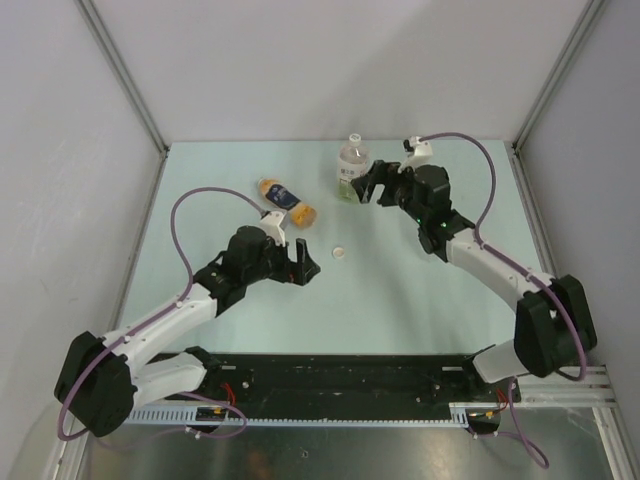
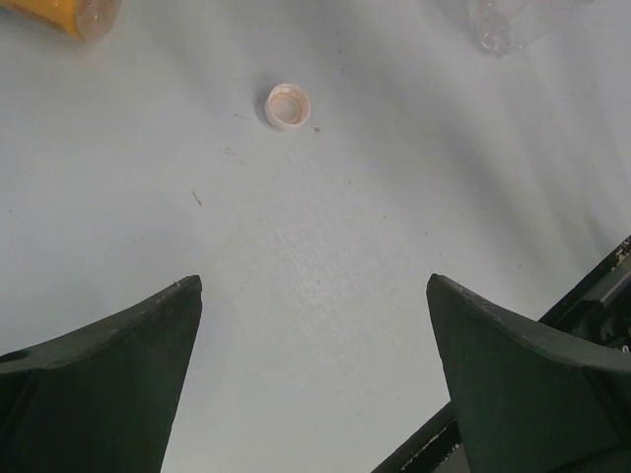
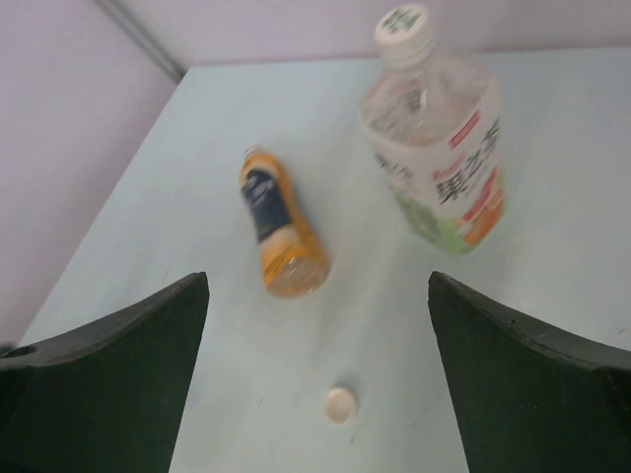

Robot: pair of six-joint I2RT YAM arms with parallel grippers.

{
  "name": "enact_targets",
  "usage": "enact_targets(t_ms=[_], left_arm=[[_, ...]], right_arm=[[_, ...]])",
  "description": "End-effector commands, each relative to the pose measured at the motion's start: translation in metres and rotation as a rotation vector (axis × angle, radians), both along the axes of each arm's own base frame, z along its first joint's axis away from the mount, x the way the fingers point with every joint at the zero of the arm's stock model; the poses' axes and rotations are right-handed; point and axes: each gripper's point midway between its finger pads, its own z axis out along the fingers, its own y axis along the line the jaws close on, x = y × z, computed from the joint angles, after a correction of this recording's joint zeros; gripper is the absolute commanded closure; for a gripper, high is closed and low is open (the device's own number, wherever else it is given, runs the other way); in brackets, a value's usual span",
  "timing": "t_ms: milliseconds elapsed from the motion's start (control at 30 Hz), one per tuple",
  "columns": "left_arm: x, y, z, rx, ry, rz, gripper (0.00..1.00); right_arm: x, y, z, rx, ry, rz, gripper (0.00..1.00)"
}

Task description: Unscrew the bottle caps

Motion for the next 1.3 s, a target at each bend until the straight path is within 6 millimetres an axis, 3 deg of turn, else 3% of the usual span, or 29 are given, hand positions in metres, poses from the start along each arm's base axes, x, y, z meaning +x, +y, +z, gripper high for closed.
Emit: enact_targets(t_ms=[0, 133, 333, 633, 867, 1000, 1267], left_arm=[[-0.004, -0.006, 0.009, -0.018, -0.040, -0.070, 0.00], [-0.007, -0.009, 0.012, -0.027, -0.045, -0.100, 0.01], [-0.007, -0.011, 0.012, -0.026, -0.045, -0.112, 0.01], [-0.013, -0.014, 0.013, -0.031, -0.052, -0.159, 0.01], [-0.013, -0.014, 0.013, -0.029, -0.055, -0.162, 0.00], [-0.014, -0.014, 0.015, -0.032, -0.061, -0.166, 0.00], [-0.016, -0.013, 0.021, -0.048, -0.074, -0.169, 0.01]], right_arm=[[0.042, -0.010, 0.043, 0.011, -0.151, -0.166, 0.04], [0.071, -0.008, 0.048, -0.008, -0.191, -0.237, 0.05], [0.114, 0.013, 0.045, -0.030, -0.197, -0.244, 0.06], [0.170, 0.039, 0.014, -0.141, -0.128, -0.251, 0.08], [0.182, 0.045, -0.005, -0.275, -0.127, -0.317, 0.17], [0.180, 0.039, -0.011, -0.346, -0.137, -0.383, 0.30], [0.176, 0.031, -0.004, -0.319, -0.132, -0.393, 0.80]])
